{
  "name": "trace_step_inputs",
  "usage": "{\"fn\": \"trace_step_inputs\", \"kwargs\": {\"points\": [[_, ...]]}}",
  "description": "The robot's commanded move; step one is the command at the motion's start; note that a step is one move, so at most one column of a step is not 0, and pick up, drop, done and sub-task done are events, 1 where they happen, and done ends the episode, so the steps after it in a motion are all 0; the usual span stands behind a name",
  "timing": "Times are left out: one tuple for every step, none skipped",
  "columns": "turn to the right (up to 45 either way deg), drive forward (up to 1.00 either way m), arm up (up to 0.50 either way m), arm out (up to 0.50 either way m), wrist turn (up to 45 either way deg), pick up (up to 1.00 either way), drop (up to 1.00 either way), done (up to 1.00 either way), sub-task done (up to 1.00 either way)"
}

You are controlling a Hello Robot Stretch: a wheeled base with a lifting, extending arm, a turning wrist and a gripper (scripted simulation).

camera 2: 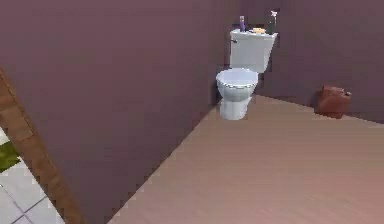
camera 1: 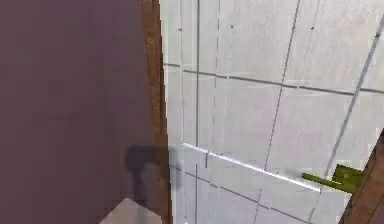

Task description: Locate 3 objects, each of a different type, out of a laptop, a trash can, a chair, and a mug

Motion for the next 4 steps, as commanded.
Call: {"fn": "trace_step_inputs", "kwargs": {"points": [[-45.0, 0.0, 0.0, 0.0, 0.0, 0.0, 0.0, 0.0, 0.0], [-33.0, 0.0, 0.0, 0.0, 0.0, 0.0, 0.0, 0.0, 0.0], [0.0, 0.45, 0.0, 0.0, 0.0, 0.0, 0.0, 0.0, 0.0], [-42.0, 0.0, 0.0, 0.0, 0.0, 0.0, 0.0, 0.0, 0.0]]}}
